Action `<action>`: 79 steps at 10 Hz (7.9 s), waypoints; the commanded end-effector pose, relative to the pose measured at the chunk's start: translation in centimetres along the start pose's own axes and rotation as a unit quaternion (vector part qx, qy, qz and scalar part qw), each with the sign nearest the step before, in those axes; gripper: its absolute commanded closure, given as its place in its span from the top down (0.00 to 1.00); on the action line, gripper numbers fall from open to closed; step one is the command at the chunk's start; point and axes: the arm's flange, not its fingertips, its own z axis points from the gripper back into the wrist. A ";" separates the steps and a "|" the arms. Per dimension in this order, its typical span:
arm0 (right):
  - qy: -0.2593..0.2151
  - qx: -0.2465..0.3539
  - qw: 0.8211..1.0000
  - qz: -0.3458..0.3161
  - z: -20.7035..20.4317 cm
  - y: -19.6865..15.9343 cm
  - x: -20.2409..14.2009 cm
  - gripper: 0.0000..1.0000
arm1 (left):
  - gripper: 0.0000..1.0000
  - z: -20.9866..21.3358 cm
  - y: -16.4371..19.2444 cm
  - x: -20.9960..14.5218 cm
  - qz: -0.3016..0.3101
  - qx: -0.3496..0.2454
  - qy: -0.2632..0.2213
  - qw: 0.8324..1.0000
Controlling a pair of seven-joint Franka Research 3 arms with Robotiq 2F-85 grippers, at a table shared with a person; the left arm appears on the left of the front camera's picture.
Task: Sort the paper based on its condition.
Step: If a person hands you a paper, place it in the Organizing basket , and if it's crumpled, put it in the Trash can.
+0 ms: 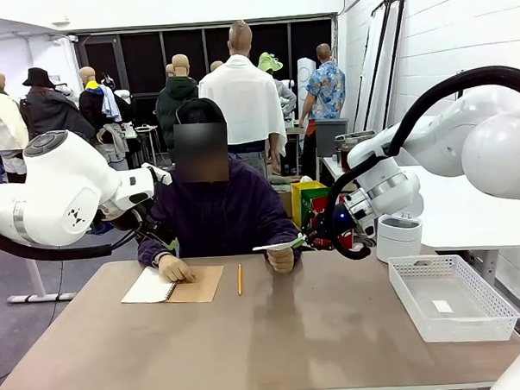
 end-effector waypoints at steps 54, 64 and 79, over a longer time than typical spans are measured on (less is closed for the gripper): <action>-0.250 -0.460 0.843 0.127 18.2 -14.2 0.5 1.00 | 1.00 0.0 0.1 0.0 0.000 0.001 0.001 1.000; -0.249 -0.460 0.841 0.134 17.8 -14.5 0.4 1.00 | 1.00 0.0 0.1 0.0 0.000 0.001 0.001 1.000; -0.198 -0.342 0.717 0.573 14.3 -1.7 -12.4 1.00 | 1.00 0.0 0.1 0.0 0.000 0.001 0.001 1.000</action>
